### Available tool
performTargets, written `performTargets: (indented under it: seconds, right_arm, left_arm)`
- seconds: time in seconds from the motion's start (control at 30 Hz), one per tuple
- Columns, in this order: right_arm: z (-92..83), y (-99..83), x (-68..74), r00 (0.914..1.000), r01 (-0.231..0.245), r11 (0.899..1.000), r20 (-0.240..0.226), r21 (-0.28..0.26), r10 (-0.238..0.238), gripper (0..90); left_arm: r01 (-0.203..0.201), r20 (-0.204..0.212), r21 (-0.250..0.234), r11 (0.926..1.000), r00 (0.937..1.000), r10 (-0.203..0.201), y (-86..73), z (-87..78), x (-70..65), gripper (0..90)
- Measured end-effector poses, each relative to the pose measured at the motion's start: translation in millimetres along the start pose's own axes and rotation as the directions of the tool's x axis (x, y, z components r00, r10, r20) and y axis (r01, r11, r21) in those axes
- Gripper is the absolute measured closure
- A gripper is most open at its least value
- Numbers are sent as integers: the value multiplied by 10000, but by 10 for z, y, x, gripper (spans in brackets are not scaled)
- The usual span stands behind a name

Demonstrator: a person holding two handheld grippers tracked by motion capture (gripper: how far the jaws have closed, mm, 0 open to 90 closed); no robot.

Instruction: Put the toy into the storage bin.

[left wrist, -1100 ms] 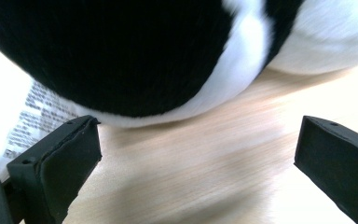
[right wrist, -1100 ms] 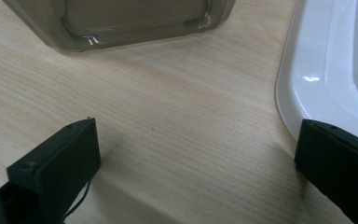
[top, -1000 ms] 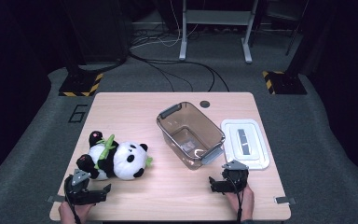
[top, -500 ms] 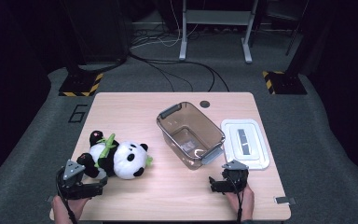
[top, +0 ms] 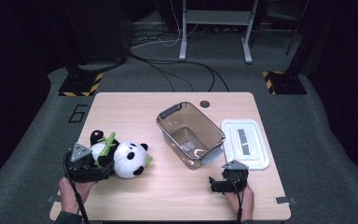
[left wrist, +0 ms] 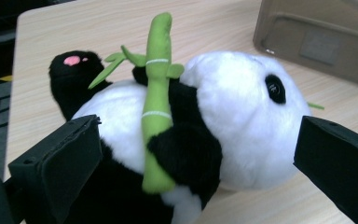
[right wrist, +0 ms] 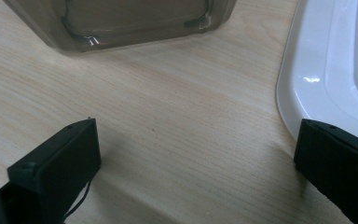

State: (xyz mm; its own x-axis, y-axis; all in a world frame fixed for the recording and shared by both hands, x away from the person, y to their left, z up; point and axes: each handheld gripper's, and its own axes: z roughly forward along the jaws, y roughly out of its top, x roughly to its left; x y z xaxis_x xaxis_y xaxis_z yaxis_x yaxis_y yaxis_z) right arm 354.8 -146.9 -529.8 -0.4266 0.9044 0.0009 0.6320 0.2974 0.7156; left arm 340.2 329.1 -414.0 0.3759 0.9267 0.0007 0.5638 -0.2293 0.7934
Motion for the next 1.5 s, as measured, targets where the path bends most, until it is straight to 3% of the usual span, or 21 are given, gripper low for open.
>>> performTargets:
  seconds: [0.27, 0.37, 0.47, 0.63, 0.73, 0.83, 1.03, 1.5]
  right_arm:
    - [1, 0, 3, 10000, -6, 10000, 3, -17, 6, 0]
    - [1, 0, 4, 10000, -12, 10000, 4, -16, 12, 0]
    - [-2, 0, 4, 10000, 10, 10000, -47, 8, -10, 0]
    - [-2, 0, 7, 10000, -2, 10000, -48, 11, 3, 0]
    - [-2, 0, 6, 10000, 14, 10000, -54, 10, -13, 0]
    - [-2, 0, 6, 10000, 3, 10000, -53, 13, -3, 0]
    - [-2, 0, 5, 10000, 18, 10000, -54, 8, -18, 0]
    - [-2, 0, 5, 10000, 24, 10000, -55, 6, -24, 0]
  left_arm:
    - [251, -36, 354, 9991, 9997, -250, 176, 227, 104, 31]
    - [328, 13, 603, 9976, 9995, -329, 191, 334, 136, 145]
    - [296, -93, 934, 9952, 9995, -289, 193, 429, 132, 196]
    - [325, -541, 1251, 9916, 9982, -259, 190, 486, 148, 376]
    - [243, -599, 1391, 9900, 9981, -161, 177, 483, 158, 446]
    - [127, -707, 1376, 9904, 9975, -30, 163, 497, 133, 509]
    - [-267, -483, 1319, 9909, 9983, 334, 124, 538, 75, 703]
    - [-310, -279, 692, 9971, 9991, 329, 78, 448, 112, 759]
